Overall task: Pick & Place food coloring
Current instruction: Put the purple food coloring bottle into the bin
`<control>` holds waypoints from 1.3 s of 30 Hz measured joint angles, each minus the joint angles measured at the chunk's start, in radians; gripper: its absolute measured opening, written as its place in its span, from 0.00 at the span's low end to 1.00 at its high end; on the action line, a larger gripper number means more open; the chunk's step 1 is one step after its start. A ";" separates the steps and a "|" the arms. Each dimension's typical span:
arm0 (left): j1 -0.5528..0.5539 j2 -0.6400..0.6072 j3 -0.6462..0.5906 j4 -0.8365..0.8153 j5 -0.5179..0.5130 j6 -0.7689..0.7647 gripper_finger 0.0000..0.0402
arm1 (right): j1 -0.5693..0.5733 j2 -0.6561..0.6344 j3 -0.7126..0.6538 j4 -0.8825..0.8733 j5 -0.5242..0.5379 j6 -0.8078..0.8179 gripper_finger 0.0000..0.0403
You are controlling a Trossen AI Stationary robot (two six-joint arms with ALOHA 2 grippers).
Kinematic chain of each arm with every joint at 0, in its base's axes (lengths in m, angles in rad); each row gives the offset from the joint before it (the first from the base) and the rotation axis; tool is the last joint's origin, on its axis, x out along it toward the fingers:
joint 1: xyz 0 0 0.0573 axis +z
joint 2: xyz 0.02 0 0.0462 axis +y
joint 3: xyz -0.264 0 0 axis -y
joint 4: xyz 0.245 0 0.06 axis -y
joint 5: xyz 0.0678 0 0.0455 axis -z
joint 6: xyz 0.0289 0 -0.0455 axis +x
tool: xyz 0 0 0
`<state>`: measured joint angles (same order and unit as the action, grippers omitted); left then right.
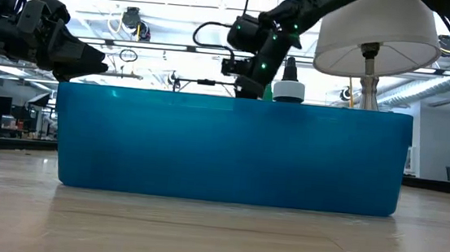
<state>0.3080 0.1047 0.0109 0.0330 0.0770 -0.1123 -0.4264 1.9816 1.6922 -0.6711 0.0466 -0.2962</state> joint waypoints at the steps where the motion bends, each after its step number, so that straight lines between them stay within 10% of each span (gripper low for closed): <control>1: 0.000 0.000 0.000 0.001 0.000 0.000 0.50 | -0.005 0.000 -0.008 0.007 0.000 0.004 0.52; 39: 0.000 0.000 0.000 0.007 -0.006 0.000 0.51 | -0.024 0.090 -0.062 0.218 -0.103 0.101 0.61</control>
<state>0.3077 0.1047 0.0109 0.0402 0.0706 -0.1123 -0.4503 2.0712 1.6306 -0.4532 -0.0559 -0.1953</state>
